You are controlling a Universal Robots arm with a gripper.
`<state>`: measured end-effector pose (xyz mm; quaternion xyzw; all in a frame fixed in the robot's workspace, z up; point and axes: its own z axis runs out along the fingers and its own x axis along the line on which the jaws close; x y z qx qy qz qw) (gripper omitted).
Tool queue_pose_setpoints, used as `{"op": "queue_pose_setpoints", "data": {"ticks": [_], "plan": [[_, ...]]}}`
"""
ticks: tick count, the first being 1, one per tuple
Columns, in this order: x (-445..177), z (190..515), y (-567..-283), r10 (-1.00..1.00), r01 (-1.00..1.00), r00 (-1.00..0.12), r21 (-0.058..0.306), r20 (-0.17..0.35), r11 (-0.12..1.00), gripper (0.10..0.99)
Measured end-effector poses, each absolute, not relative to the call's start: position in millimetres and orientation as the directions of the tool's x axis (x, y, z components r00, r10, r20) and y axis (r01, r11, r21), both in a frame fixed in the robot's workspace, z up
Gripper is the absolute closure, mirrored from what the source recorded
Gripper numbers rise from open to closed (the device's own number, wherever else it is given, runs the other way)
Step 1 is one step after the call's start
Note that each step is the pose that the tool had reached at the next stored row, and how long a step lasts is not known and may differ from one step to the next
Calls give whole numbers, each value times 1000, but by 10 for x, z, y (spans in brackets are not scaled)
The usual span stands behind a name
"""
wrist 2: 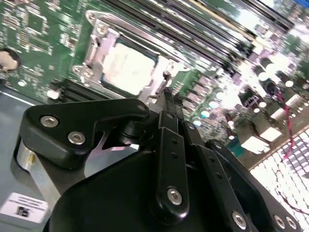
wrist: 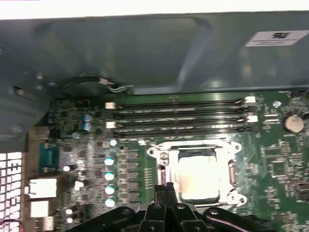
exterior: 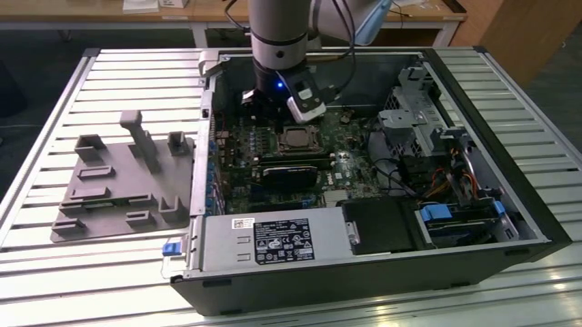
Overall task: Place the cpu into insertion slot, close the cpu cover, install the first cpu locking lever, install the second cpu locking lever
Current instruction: 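Install the first cpu locking lever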
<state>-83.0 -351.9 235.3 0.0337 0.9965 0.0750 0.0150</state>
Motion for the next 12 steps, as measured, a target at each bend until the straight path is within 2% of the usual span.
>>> {"op": "queue_pose_setpoints", "data": {"ticks": [7, 12], "plan": [[-962, 2353, -3519, 72, 67, -997, 164, -25, 984, 984], [-1031, 2353, -3519, 73, 67, -997, 210, -23, 975, 984]]}}
